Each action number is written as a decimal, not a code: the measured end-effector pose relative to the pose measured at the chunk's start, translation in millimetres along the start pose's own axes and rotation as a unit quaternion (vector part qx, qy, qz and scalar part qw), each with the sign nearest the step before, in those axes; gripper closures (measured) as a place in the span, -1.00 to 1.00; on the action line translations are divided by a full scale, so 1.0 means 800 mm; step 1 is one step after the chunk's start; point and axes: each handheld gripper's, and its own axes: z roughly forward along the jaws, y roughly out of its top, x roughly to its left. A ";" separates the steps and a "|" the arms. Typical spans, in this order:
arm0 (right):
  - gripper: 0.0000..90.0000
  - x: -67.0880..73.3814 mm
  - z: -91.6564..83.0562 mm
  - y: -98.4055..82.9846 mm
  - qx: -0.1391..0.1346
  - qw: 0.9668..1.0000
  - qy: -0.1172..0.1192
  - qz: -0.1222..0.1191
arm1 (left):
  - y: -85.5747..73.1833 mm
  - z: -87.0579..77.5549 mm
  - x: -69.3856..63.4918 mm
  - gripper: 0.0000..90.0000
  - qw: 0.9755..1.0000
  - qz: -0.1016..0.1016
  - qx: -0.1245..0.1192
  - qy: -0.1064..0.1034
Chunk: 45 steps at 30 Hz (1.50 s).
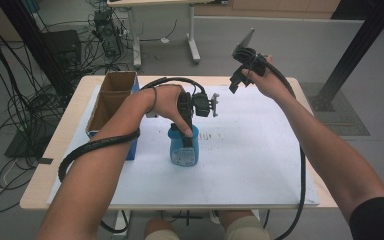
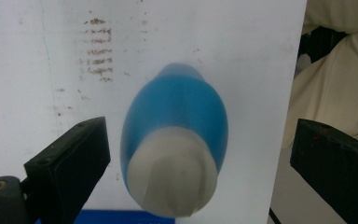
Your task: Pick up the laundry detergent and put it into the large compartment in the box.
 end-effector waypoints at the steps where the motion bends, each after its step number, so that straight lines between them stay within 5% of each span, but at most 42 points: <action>1: -0.84 0.001 0.001 -0.001 -0.001 1.000 -0.001 0.001 | 0.001 0.002 -0.001 -0.88 1.000 0.003 0.003 0.001; 22: -0.84 0.003 0.001 -0.001 0.001 1.000 -0.003 0.004 | 0.000 0.032 0.007 -0.88 1.000 -0.002 0.007 0.006; 45: -0.84 0.002 0.000 -0.002 0.000 1.000 -0.004 0.002 | -0.002 0.042 0.009 -0.88 1.000 -0.002 0.004 0.004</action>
